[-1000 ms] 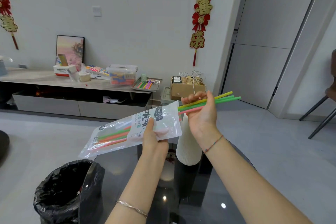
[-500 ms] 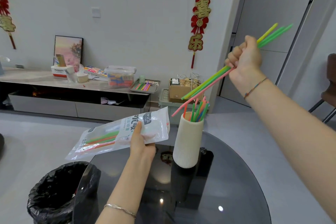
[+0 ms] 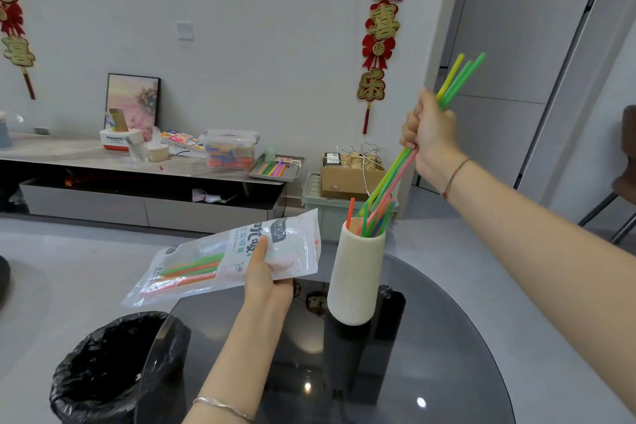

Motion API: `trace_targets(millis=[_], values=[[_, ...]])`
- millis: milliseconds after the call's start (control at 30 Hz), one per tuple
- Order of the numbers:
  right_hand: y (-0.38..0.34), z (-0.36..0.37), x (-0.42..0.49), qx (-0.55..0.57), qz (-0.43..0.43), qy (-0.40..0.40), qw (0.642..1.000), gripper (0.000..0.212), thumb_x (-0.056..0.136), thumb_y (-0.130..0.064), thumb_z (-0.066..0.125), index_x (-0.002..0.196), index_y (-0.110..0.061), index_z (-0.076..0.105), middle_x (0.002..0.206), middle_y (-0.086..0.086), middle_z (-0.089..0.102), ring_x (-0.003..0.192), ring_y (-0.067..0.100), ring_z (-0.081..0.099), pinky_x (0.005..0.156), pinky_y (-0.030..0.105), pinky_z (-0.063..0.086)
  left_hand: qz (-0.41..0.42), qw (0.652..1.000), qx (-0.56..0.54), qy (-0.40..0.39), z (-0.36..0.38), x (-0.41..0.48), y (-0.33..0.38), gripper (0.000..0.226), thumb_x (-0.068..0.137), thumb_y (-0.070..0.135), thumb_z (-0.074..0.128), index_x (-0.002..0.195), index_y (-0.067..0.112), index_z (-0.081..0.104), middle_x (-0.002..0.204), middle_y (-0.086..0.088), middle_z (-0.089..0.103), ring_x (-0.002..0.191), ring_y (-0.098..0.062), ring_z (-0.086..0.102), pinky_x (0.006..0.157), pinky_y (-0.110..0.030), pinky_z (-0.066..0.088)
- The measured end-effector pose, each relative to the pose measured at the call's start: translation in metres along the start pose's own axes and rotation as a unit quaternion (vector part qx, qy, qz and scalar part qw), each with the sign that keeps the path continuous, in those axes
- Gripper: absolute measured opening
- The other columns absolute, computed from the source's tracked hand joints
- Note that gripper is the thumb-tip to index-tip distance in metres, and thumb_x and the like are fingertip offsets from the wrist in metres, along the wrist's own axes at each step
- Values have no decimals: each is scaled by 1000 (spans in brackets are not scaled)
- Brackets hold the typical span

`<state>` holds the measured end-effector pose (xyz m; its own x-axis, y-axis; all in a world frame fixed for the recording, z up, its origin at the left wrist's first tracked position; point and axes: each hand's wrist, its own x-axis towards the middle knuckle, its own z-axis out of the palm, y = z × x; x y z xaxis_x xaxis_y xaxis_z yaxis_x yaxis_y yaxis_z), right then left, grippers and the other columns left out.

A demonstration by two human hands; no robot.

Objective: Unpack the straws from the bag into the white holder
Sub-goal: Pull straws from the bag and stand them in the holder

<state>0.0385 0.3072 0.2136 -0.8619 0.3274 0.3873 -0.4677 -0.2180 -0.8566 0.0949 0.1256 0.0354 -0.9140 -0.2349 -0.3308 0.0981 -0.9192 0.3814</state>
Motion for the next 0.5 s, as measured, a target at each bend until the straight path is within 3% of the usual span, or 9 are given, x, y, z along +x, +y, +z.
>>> trace_targets(millis=[233, 367, 500], values=[[49, 3, -10, -134, 74, -95, 984, 41, 94, -21, 45, 54, -16, 38, 34, -7, 34, 37, 11, 33, 44, 22, 34, -11, 1000, -8, -15, -1, 2, 3, 50, 93, 15, 57, 140, 15, 39, 136, -15, 55, 124, -36, 53, 106, -54, 39], [62, -5, -10, -210, 48, -97, 972, 40, 97, -23, 42, 59, -14, 46, 52, 1, 48, 47, 14, 46, 50, 20, 47, -6, 1000, -1, -5, 0, -1, 4, 38, 93, 14, 57, 129, 16, 45, 134, -12, 57, 122, -31, 55, 105, -50, 41], [67, -13, -7, -254, -13, -91, 963, 24, 97, -18, 43, 78, -12, 55, 68, 1, 61, 63, 13, 59, 64, 22, 52, -7, 1000, -2, -10, 1, -3, 4, 47, 93, 14, 57, 138, 16, 41, 135, -13, 56, 123, -32, 54, 105, -52, 40]])
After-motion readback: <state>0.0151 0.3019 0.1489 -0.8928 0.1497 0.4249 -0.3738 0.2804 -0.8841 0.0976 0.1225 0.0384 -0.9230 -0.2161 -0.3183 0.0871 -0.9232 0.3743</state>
